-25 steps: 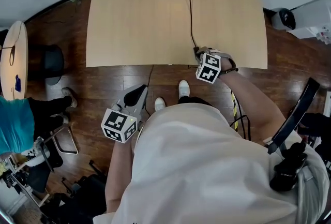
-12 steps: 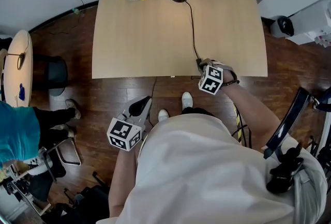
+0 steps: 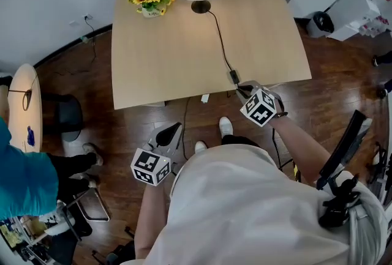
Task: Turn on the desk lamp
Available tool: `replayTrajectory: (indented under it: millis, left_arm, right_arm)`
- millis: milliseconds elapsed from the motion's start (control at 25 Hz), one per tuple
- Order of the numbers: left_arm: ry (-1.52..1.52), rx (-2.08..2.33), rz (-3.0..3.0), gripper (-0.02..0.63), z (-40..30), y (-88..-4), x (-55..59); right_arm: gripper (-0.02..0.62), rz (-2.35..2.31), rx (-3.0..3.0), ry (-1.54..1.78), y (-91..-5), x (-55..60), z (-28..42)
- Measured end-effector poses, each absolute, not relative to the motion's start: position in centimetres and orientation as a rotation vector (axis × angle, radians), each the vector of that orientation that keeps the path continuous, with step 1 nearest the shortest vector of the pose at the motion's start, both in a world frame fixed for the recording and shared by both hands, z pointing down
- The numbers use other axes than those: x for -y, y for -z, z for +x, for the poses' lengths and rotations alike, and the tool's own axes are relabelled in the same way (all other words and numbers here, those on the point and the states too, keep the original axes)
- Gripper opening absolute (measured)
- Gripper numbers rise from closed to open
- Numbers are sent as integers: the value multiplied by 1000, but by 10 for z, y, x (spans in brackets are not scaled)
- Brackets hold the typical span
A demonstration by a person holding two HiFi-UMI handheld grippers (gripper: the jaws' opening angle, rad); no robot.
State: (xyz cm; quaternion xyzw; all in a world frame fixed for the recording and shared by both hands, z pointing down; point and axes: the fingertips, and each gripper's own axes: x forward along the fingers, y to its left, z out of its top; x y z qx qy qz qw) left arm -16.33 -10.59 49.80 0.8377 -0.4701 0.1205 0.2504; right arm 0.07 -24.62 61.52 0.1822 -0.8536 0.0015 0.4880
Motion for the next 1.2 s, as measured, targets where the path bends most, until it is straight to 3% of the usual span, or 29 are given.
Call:
replayTrajectory:
  millis: [560, 920, 1200]
  left_arm:
    - [-305, 1164, 2416, 17, -186, -496, 54]
    - [-301, 1166, 2463, 17, -112, -476, 4]
    - [-316, 1251, 2432, 17, -29, -465, -55]
  right_arm:
    - [35, 818, 2154, -238, -555, 101, 56]
    - [35, 813, 2263, -163, -522, 52, 98]
    - [35, 783, 2372, -182, -509, -4, 175]
